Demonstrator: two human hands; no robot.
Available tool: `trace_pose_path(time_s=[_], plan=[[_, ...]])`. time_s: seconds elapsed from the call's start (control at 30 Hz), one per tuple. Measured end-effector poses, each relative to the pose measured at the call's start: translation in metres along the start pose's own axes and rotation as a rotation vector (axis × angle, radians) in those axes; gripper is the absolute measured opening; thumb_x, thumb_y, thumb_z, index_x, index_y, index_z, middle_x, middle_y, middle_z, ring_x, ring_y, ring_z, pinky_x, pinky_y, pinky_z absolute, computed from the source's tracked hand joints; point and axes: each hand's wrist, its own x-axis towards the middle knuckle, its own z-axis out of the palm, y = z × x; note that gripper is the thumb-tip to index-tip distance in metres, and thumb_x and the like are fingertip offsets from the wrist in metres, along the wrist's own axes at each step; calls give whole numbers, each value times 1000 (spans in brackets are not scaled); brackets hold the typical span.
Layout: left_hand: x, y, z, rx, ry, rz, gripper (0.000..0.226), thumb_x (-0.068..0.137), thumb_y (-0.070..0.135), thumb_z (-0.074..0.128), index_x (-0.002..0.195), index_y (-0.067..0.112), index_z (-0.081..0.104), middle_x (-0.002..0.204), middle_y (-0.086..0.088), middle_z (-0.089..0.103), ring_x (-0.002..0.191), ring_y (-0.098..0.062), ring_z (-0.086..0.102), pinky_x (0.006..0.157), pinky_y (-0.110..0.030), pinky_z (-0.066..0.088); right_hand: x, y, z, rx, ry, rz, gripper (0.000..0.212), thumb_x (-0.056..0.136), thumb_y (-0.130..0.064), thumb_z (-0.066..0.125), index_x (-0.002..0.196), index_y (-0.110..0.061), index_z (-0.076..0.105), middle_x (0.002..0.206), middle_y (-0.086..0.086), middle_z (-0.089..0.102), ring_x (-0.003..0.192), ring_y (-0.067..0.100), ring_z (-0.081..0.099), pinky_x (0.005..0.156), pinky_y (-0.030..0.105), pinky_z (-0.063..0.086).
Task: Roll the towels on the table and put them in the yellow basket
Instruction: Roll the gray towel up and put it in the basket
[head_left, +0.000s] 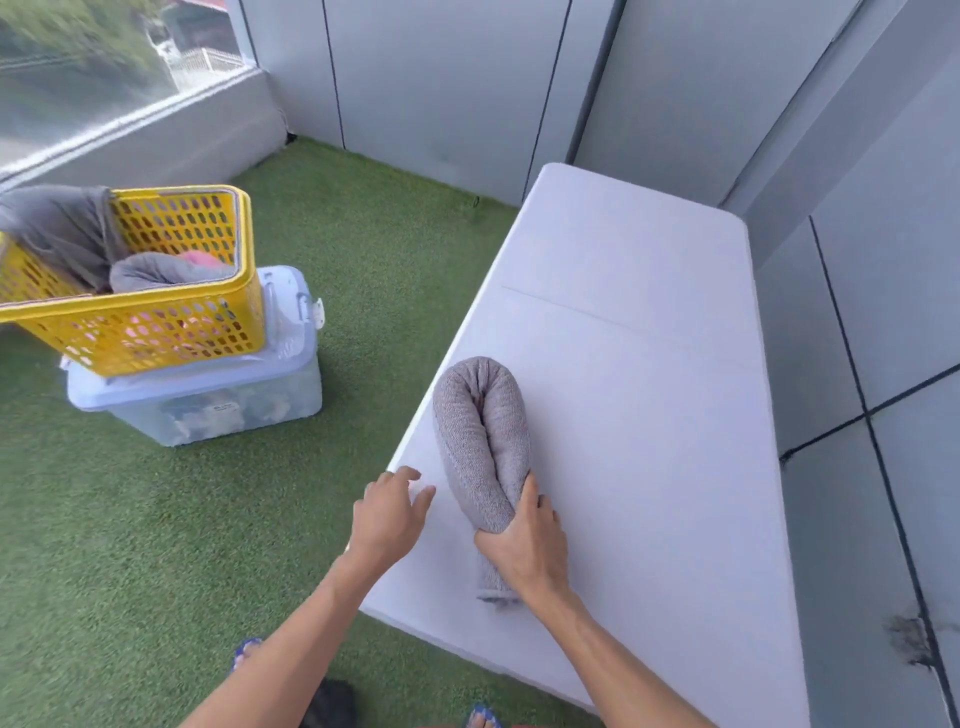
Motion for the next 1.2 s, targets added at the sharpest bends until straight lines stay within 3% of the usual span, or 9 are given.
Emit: trace_pose_path(time_s=[0.17, 0.5, 0.73, 0.93, 1.2], plan=[[37, -110, -94, 115, 101, -65, 42, 97, 44, 44, 132, 20, 47, 127, -4, 53, 117, -26, 49, 93, -44, 39, 17, -140, 53, 24, -66, -125, 106, 64, -54, 69, 148, -17, 18, 127, 7, 50, 117, 28, 51, 91, 39, 45], [115, -280, -278, 155, 263, -192, 39, 97, 40, 46, 131, 22, 45, 128, -2, 51, 121, -24, 47, 95, -42, 40, 48, -383, 131, 28, -184, -310, 101, 56, -56, 66, 143, -28, 22, 112, 1, 50, 104, 23, 53, 80, 39, 51], [199, -344, -335, 121, 338, -189, 39, 96, 38, 48, 131, 21, 48, 126, -2, 51, 117, -26, 50, 91, -41, 41, 125, -510, 168, 80, -175, -313, 100, 58, -54, 67, 144, -26, 23, 116, 4, 52, 109, 28, 54, 83, 40, 50], [330, -386, -395, 133, 353, -126, 37, 93, 35, 54, 126, 18, 54, 119, -5, 55, 110, -30, 54, 86, -42, 45, 235, -614, 202, 87, -128, -293, 103, 60, -52, 68, 148, -25, 21, 126, 7, 55, 115, 30, 54, 84, 38, 49], [495, -412, -454, 163, 264, -129, 37, 93, 38, 47, 124, 18, 53, 117, -6, 55, 107, -31, 55, 87, -43, 46, 368, -724, 242, -5, -117, -182, 102, 66, -50, 68, 149, -19, 16, 132, 14, 50, 118, 34, 50, 89, 44, 46]])
